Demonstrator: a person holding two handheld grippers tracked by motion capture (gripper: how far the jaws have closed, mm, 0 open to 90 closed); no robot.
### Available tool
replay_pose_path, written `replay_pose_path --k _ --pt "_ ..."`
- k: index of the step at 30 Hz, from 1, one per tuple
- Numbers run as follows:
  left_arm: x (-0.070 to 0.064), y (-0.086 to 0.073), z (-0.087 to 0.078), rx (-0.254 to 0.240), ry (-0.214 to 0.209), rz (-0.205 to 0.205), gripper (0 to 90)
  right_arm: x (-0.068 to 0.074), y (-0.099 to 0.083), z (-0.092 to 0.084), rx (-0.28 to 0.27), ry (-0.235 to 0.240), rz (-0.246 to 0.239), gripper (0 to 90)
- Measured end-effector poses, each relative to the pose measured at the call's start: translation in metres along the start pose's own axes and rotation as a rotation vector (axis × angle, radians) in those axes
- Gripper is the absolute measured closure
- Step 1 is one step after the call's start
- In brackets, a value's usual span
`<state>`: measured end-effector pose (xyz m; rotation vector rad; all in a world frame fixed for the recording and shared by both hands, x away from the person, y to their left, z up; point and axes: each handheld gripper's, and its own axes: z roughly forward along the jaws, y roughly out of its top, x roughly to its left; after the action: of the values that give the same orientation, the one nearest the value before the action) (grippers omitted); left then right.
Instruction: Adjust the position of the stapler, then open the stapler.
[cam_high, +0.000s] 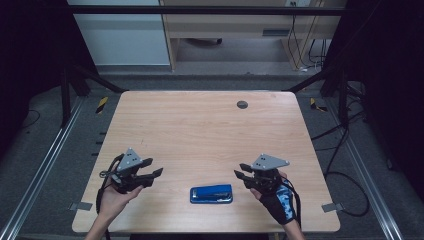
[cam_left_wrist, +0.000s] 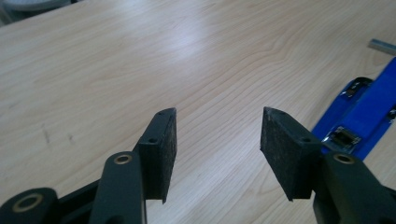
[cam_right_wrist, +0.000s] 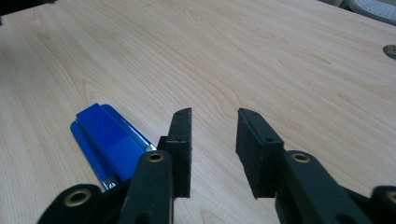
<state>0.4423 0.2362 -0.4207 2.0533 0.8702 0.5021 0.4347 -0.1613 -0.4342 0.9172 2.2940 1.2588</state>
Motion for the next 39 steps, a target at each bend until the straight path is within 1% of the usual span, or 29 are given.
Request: replay_pose_path --k 4,5,7,11,13,16,20,22,24,26,30,32,34,36,39 --pt "-0.014 0.018 0.004 0.007 -0.043 0.060 46.6 0.000 -0.009 -0.003 0.016 -0.003 0.007 77.9" --pt "-0.018 0.022 0.006 0.012 -0.055 0.080 46.5 -0.001 -0.012 -0.003 0.030 0.006 0.011 81.1" --pt "-0.025 0.030 0.009 0.014 -0.071 0.108 46.6 -0.001 -0.016 -0.003 0.045 0.012 0.014 83.2" --pt "-0.037 0.042 0.018 0.020 -0.104 0.140 46.6 -0.003 -0.022 0.000 0.078 0.019 0.023 88.7" --pt "-0.043 0.048 0.023 0.025 -0.111 0.155 46.7 -0.004 -0.025 0.000 0.084 0.025 0.026 89.6" --pt "-0.052 0.059 0.029 0.022 -0.141 0.172 46.7 -0.005 -0.029 -0.002 0.085 0.023 0.041 90.0" --pt "-0.065 0.073 0.037 0.037 -0.170 0.212 46.6 -0.004 -0.035 -0.005 0.098 0.011 0.046 90.0" --pt "-0.070 0.078 0.040 0.042 -0.192 0.226 46.6 -0.003 -0.038 -0.007 0.100 0.012 0.049 90.0" --pt "-0.075 0.081 0.044 0.053 -0.206 0.245 46.6 -0.002 -0.042 -0.009 0.102 0.019 0.065 90.0" --pt "-0.079 0.082 0.049 0.065 -0.220 0.260 46.5 0.001 -0.044 -0.010 0.107 0.022 0.063 90.0" --pt "-0.085 0.081 0.057 0.096 -0.239 0.284 46.6 0.003 -0.046 -0.011 0.111 0.026 0.074 90.0" --pt "-0.087 0.079 0.060 0.103 -0.254 0.288 46.5 0.005 -0.046 -0.009 0.111 0.034 0.068 90.0" --pt "-0.088 0.078 0.063 0.119 -0.261 0.304 46.6 0.007 -0.046 -0.008 0.116 0.043 0.062 90.0" --pt "-0.090 0.077 0.067 0.132 -0.274 0.310 46.7 0.008 -0.046 -0.007 0.117 0.052 0.051 90.0" --pt "-0.093 0.075 0.072 0.152 -0.301 0.329 46.7 0.010 -0.047 -0.005 0.124 0.061 0.048 90.0"
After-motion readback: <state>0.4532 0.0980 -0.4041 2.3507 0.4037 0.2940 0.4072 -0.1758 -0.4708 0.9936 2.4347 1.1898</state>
